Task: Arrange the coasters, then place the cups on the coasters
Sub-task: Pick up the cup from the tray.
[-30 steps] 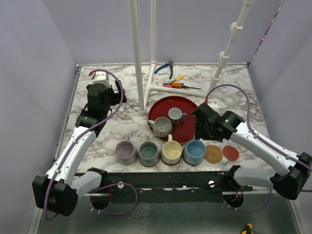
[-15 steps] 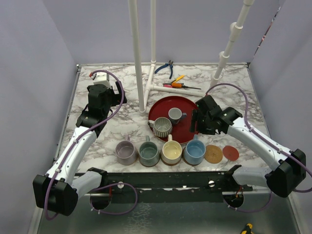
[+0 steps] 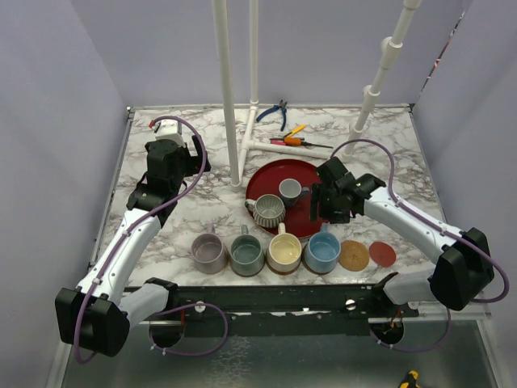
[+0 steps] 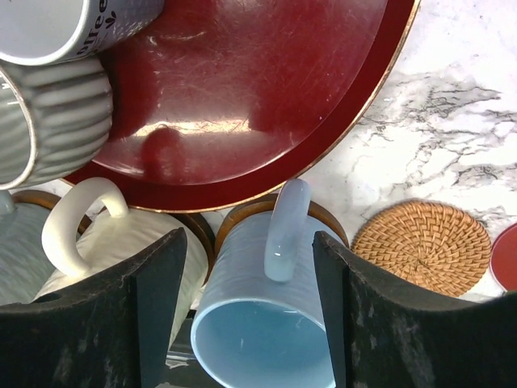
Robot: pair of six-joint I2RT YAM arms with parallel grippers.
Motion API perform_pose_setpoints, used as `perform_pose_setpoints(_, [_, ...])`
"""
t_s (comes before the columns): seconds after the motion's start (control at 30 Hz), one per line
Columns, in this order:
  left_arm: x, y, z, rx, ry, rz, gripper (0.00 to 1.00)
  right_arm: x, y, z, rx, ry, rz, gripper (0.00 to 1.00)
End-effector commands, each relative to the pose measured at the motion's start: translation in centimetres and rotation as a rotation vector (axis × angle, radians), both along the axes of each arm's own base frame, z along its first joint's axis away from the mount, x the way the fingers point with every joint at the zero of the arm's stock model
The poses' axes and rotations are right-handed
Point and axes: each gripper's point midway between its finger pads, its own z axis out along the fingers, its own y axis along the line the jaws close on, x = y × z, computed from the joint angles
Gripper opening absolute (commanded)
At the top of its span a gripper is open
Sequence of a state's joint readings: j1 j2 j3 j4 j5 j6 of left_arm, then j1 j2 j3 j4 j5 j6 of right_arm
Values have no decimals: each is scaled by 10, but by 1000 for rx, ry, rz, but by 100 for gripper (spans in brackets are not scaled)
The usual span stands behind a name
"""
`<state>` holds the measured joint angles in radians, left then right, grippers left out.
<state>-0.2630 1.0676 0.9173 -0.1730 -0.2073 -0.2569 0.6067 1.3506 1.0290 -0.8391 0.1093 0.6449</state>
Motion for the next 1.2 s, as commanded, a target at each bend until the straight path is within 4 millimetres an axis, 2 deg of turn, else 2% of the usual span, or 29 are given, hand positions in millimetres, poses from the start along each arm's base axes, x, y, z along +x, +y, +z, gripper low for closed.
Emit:
perform_pose_setpoints(0.0, [0, 1, 2, 4, -15, -1, 99, 0, 5, -8, 8, 15, 43, 67])
perform_pose_setpoints(0.43, [0, 2, 3, 5, -20, -2, 99, -1, 16, -12, 49, 38, 80, 64])
perform_pose_setpoints(1.17, [-1, 2, 4, 6, -23, -2, 99, 4, 30, -4, 112, 11, 109, 64])
